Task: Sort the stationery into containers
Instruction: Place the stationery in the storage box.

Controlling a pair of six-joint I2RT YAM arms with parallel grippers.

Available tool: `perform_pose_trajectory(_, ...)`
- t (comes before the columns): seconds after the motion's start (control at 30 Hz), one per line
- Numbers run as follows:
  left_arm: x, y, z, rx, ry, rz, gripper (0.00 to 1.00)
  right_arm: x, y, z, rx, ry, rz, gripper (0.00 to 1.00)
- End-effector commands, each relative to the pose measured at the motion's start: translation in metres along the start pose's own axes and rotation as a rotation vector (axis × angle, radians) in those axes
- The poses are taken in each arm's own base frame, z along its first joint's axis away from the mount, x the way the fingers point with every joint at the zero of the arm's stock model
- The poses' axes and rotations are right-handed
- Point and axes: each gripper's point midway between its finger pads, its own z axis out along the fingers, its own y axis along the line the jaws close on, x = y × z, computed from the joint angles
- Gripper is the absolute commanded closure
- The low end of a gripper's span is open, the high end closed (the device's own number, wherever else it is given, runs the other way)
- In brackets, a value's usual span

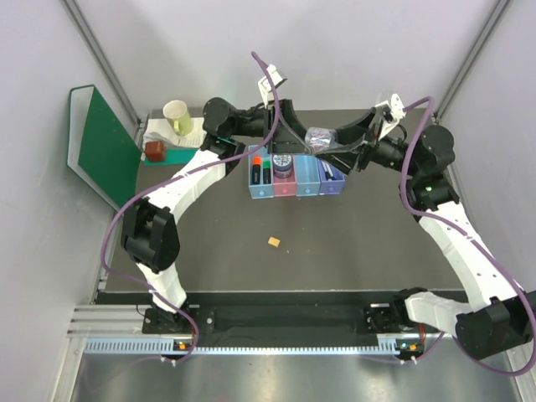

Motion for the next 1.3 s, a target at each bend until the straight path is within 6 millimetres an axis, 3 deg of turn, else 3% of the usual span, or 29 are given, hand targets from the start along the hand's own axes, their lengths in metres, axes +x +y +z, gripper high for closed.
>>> perform_pose_trajectory(0.0, -0.023, -0.027, 0.003, 0.027, -0.037, 0.132, 0.2, 0.01, 0.0, 0.001, -0.004, 0.013, 0.002, 1.0)
perform_pose_trajectory(0.43, -0.025, -0.025, 0.004, 0.027, -0.038, 0.137, 0.24, 0.011, 0.002, 0.004, -0.01, 0.015, 0.006, 1.0)
perform_pose_trajectory(0.7, -0.024, -0.023, 0.004, 0.025, -0.041, 0.129, 0.46, 0.015, 0.002, 0.004, -0.007, 0.019, 0.012, 0.95)
perform_pose_trajectory(0.73, -0.024, -0.024, 0.004, 0.025, -0.041, 0.131, 0.48, 0.014, 0.003, 0.004, -0.008, 0.018, 0.01, 0.92)
perform_pose_trajectory(0.83, -0.024, -0.023, 0.004, 0.024, -0.04, 0.133, 0.53, 0.014, 0.003, 0.004, -0.009, 0.017, 0.007, 0.46)
perform_pose_trajectory(0.87, -0.024, -0.023, 0.004, 0.023, -0.039, 0.133, 0.54, 0.015, 0.002, 0.004, -0.007, 0.017, 0.008, 0.2)
perform_pose_trajectory(0.93, -0.023, -0.023, 0.003, 0.019, -0.034, 0.124, 0.57, 0.015, 0.003, 0.003, -0.008, 0.021, 0.012, 0.01)
perform_pose_trajectory(1.03, -0.02, -0.021, 0.0, 0.01, -0.026, 0.125, 0.58, 0.014, 0.001, 0.001, 0.009, 0.053, 0.026, 0.0)
perform_pose_trajectory(1.1, -0.019, -0.018, -0.005, -0.005, -0.023, 0.124, 0.61, 0.004, -0.003, 0.001, 0.026, 0.063, -0.015, 0.0)
perform_pose_trajectory(1.27, -0.013, 0.005, -0.027, -0.067, -0.011, 0.113, 0.69, -0.01, -0.022, -0.018, 0.128, 0.11, -0.061, 0.01)
